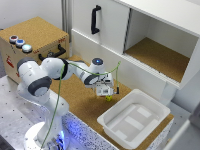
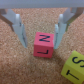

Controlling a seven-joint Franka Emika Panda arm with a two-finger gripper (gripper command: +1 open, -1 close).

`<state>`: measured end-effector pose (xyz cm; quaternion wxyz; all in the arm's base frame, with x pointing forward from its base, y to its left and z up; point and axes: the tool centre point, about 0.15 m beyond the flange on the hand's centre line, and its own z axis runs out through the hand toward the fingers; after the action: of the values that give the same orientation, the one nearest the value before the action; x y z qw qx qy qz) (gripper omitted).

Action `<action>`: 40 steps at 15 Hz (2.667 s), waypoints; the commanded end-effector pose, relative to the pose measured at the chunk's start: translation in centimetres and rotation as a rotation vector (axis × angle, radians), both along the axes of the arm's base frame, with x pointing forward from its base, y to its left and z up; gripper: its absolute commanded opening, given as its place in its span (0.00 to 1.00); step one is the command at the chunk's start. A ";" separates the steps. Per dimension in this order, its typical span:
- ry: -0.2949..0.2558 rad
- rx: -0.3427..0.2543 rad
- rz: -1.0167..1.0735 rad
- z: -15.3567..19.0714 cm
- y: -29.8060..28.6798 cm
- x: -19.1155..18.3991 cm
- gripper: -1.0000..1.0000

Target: Put the pink block inside the right cabinet

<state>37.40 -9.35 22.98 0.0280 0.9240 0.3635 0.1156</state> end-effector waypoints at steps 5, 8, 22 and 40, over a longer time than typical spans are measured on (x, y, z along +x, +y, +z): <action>0.031 -0.043 -0.048 -2.9 0.2 2.4 0.00; 0.022 -0.004 -0.079 -1.0 0.0 2.2 0.00; -0.120 0.088 -0.226 13.6 -0.8 2.7 0.00; -0.153 0.070 -0.550 19.4 -14.3 4.2 0.00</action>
<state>38.79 -20.31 40.09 0.0462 0.9704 0.1088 0.2105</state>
